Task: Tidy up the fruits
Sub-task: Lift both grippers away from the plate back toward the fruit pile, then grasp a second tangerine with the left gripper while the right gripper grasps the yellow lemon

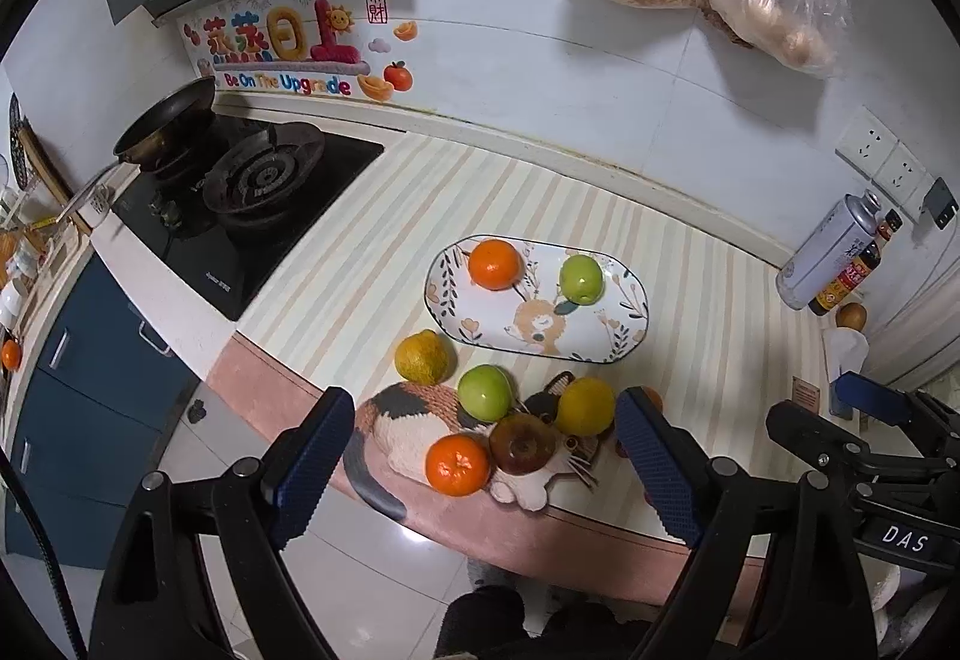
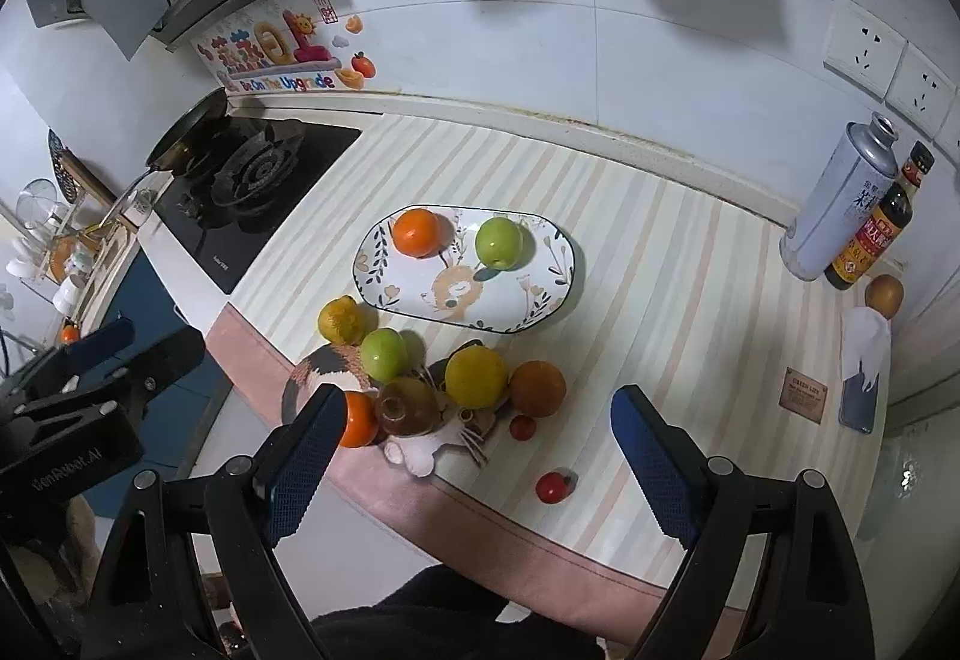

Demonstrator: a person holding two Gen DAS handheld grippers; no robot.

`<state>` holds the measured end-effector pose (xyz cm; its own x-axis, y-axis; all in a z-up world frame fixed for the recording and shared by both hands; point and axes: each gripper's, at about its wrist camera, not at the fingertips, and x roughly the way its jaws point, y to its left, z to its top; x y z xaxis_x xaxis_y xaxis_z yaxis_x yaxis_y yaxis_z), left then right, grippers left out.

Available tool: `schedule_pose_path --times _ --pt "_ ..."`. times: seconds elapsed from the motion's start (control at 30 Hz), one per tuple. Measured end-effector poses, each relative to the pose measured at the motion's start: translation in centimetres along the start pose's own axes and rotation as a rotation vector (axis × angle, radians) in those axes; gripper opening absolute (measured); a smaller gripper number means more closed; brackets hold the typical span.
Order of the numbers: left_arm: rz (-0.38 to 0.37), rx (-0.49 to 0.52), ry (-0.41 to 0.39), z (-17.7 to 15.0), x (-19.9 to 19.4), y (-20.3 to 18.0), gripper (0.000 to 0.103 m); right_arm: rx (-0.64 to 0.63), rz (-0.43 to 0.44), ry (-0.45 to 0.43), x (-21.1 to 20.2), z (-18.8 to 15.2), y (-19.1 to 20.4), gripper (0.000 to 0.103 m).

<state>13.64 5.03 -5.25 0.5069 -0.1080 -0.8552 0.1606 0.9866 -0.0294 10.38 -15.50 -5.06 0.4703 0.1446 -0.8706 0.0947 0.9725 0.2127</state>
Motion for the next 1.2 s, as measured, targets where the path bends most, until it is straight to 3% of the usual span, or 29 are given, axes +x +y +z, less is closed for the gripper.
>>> schedule_pose_path --times 0.17,0.2,0.23,0.33,0.6,0.8,0.9,1.03,1.1,1.2 --pt "-0.007 -0.017 0.034 -0.4 1.5 0.5 0.089 0.042 0.034 0.051 2.3 0.1 -0.8 0.092" --pt "-0.002 -0.019 0.045 -0.4 2.1 0.7 0.091 0.050 0.033 0.071 3.3 0.0 -1.0 0.092" --pt "0.007 -0.021 0.065 -0.6 2.9 1.0 0.101 0.062 0.037 0.093 4.4 -0.2 -1.3 0.092" --pt "0.041 -0.023 0.106 -1.2 5.5 1.9 0.103 0.117 0.051 0.147 7.8 -0.6 -2.4 0.092" --pt "0.084 -0.062 0.313 -4.7 15.2 4.3 0.102 0.338 0.165 0.335 19.7 -1.3 -4.4 0.089" --pt "0.066 -0.058 0.413 -6.7 20.1 4.8 0.095 0.349 0.082 0.431 26.2 -1.2 -3.1 0.078" --pt "0.061 -0.023 0.426 -7.2 21.4 4.5 0.095 0.332 0.065 0.430 27.3 -0.5 -1.9 0.076" --pt "0.045 0.019 0.436 -7.5 22.4 3.9 0.095 0.273 -0.019 0.469 29.4 -0.2 0.0 0.075" --pt "0.031 0.039 0.437 -7.5 22.9 3.5 0.094 0.251 -0.057 0.464 30.1 -0.3 0.2 0.068" --pt "-0.001 0.050 0.426 -7.7 23.2 3.3 0.075 0.232 -0.049 0.449 30.3 -0.3 0.3 0.064"
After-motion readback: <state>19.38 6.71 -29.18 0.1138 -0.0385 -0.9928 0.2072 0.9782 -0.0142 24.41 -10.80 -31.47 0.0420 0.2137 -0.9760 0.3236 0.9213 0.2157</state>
